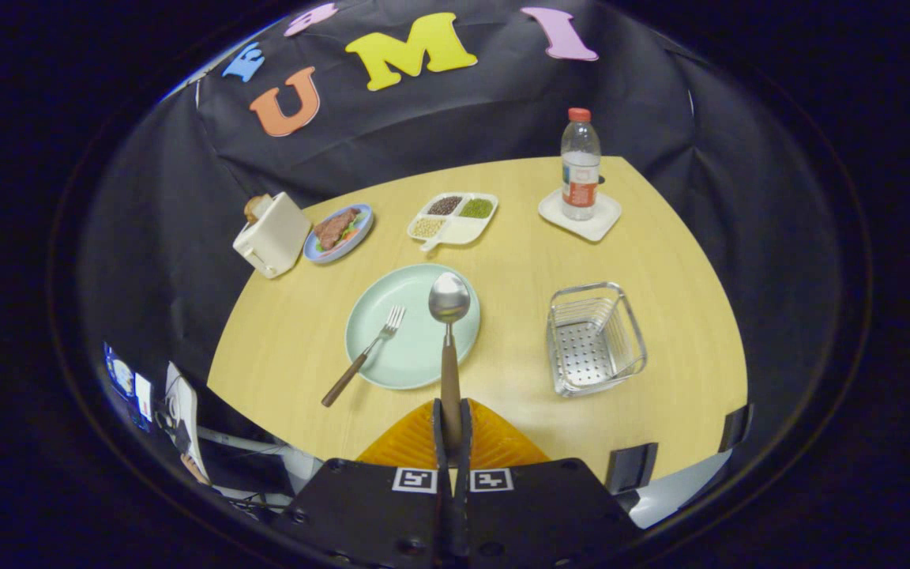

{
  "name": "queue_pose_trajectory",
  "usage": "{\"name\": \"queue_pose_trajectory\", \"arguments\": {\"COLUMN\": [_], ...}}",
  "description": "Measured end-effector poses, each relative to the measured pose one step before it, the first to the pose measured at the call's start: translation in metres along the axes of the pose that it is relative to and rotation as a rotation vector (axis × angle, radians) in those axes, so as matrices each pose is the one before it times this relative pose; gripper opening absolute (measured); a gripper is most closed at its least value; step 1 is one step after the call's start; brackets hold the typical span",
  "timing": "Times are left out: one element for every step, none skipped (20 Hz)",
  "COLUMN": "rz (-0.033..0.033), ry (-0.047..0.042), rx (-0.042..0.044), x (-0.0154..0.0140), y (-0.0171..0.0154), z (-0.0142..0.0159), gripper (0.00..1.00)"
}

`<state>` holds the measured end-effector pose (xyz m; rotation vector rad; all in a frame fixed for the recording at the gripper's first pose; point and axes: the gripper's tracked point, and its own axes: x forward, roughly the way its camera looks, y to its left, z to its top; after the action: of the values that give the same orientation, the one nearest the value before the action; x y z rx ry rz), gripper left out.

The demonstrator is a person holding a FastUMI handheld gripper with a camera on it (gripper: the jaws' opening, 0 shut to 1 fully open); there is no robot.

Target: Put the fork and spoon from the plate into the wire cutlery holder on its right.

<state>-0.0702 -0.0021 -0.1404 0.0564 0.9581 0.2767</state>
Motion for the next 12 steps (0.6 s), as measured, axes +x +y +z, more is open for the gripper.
{"name": "queue_pose_trajectory", "arguments": {"rz": [-0.02045, -0.01965, -0.01435, -0.01434, -0.01404, -0.01287, -0.01273, -0.00821, -0.0011, 0.0025, 0.00177, -0.00051], "ry": [-0.00958, -0.00427, 0.00188, 0.00519, 0.01385, 0.01523, 0.02003, 0.02065, 0.01829, 0.01775, 0.01727, 0.01484], "rx": [-0.00143, 0.00924, 0.01203, 0.01211, 0.00994, 0.01436, 0.00963, 0.00597, 0.00946, 0.01279, 0.01116, 0.00613], "x": [-0.01174, -0.01016, -0.00747, -0.00603, -0.0043, -0.00232, -0.00043, 0.00081, 0.00156, 0.00231, 0.00487, 0.00358], "y": [-0.01399, -0.01361, -0.01268, -0.01205, -0.01169, -0.01014, -0.00822, -0.00557, -0.0034, -0.00134, 0.00023, 0.00133], "z": [0.00309, 0.00035, 0.00081, -0.001, -0.0019, -0.00384, -0.00393, -0.00563, -0.00369, -0.00301, -0.00186, -0.00136], "gripper": [0.0, 0.0, 0.0, 0.0, 0.0, 0.0, 0.0, 0.0, 0.0, 0.0, 0.0, 0.0]}}
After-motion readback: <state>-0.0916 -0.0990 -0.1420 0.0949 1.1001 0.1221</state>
